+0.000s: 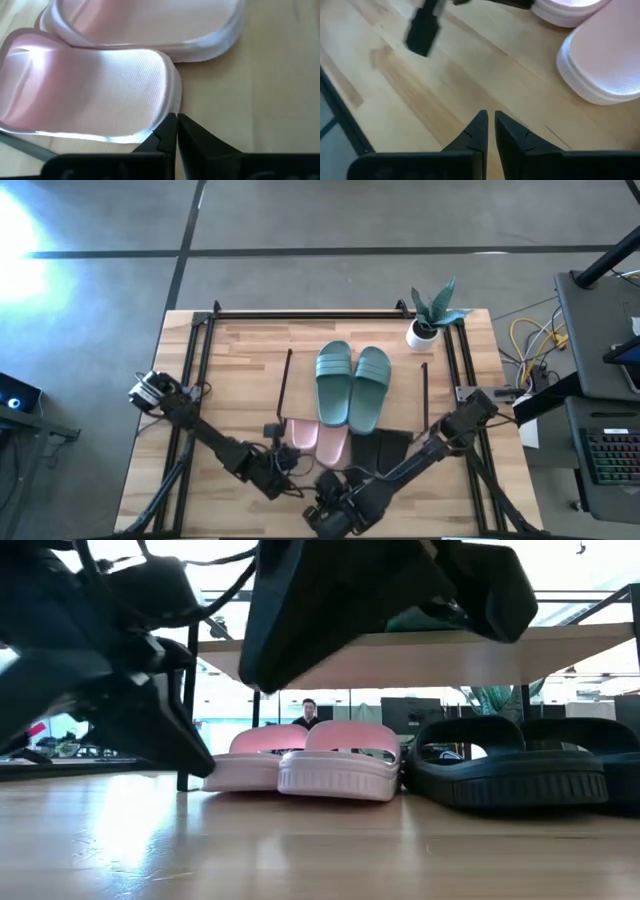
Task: Pick and place slides into the shelf
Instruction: Adjust the pink slides under the shelf
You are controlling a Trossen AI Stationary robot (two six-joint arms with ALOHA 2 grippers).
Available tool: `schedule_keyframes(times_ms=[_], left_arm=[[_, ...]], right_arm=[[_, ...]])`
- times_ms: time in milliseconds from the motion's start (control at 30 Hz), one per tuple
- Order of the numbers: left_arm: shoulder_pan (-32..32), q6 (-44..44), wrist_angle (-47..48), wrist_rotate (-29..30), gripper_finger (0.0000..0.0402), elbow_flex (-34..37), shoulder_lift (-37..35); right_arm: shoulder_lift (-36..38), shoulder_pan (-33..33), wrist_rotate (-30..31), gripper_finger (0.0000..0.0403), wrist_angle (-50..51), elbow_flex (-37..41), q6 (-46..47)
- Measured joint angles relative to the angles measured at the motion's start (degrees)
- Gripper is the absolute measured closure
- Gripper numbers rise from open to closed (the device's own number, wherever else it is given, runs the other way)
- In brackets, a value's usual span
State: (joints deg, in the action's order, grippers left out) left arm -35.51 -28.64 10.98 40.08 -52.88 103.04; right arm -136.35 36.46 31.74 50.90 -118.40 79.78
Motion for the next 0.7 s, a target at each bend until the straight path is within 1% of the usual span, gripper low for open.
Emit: schedule_keyframes(times_ms=[167,233,300,333,367,433,467,500,533,600,633,700], left_arm=[[1.2,0.9,0.3,0.1,0.0402,0.1,0.0],[0.8,0.8,0.6,-1.0,0.0402,0.1,0.0],[-0.6,0.5,0.7,-4.0,0.0402,0.2,-0.7],[-1.8,0.1,0.7,-6.4,0.0402,0.2,-1.4],[-3.2,-0.9,1.4,-10.4,0.0402,-0.1,-2.3],[-7.3,-5.4,3.0,-17.0,0.0402,-0.6,-4.6],[-9.9,-8.6,3.7,-17.8,0.0402,-0.6,-5.7],[-12.6,-11.9,4.2,-16.6,0.0402,-0.6,-6.8],[-15.5,-14.8,4.7,-13.7,0.0402,-0.6,-7.6],[-20.7,-20.4,7.4,-4.6,0.0402,-0.4,-9.0],[-22.6,-23.2,8.6,-0.9,0.0402,-0.4,-9.3],[-24.9,-28.1,12.4,3.1,0.0402,-0.4,-9.5]], right_arm=[[0.0,1.8,2.3,0.0376,0.1,-0.5,2.6],[0.0,2.3,2.4,0.0376,1.2,-0.5,4.4],[0.0,3.0,2.4,0.0376,2.9,-0.5,7.3],[0.0,3.3,2.5,0.0376,4.1,-0.5,8.9],[0.0,3.7,2.7,0.0376,5.3,-0.5,10.5],[0.0,4.6,2.9,0.0376,7.3,-0.5,13.6],[0.0,4.9,3.0,0.0376,8.2,-0.5,15.3],[0.0,5.2,3.1,0.0376,8.9,-0.4,16.7],[-0.1,5.3,3.0,0.0376,9.2,-0.3,17.7],[-0.5,5.3,3.0,0.0376,9.0,0.7,18.7],[-0.6,4.9,3.0,0.0376,9.0,1.4,19.4],[-0.6,3.9,3.0,0.0376,8.4,3.1,20.2]])
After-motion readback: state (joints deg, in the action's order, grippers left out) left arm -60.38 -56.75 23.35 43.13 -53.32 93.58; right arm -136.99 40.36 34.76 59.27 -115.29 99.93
